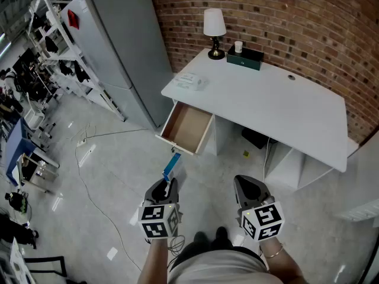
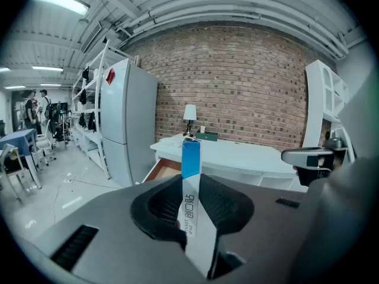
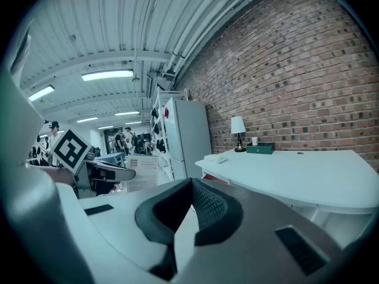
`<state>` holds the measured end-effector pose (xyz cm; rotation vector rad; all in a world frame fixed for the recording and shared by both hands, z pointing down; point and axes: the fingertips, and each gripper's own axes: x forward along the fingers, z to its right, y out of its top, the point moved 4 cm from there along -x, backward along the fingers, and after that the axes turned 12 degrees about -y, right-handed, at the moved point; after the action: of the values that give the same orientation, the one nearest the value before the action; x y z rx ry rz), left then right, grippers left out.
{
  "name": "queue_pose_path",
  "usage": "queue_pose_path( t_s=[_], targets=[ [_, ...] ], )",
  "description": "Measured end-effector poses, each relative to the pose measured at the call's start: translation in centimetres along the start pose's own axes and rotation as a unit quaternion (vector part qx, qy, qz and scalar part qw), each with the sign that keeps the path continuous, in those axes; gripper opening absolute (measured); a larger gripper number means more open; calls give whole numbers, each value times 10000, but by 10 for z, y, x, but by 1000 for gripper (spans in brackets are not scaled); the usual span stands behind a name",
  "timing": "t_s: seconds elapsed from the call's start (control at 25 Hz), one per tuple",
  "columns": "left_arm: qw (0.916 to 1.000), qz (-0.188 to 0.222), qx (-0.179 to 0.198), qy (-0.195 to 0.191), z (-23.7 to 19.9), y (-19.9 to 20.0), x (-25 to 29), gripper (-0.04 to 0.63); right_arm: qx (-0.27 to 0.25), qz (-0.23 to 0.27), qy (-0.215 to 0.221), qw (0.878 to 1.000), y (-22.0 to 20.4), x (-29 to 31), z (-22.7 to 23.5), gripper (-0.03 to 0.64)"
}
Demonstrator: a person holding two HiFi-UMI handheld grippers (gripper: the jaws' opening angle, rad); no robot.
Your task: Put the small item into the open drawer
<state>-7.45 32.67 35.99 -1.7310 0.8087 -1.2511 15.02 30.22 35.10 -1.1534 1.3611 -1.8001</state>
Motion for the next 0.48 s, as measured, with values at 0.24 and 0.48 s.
queue_pose_path(
  t_s=[0.24,0.48],
  targets=[
    [10000,56,-34,67,14,-4,-2,101,96,78,191,9997,-3,-10,10,5],
    [9997,132,-97,160,14,-4,-6,101,132,99,272,9995,-1,-7,9,6]
  ],
)
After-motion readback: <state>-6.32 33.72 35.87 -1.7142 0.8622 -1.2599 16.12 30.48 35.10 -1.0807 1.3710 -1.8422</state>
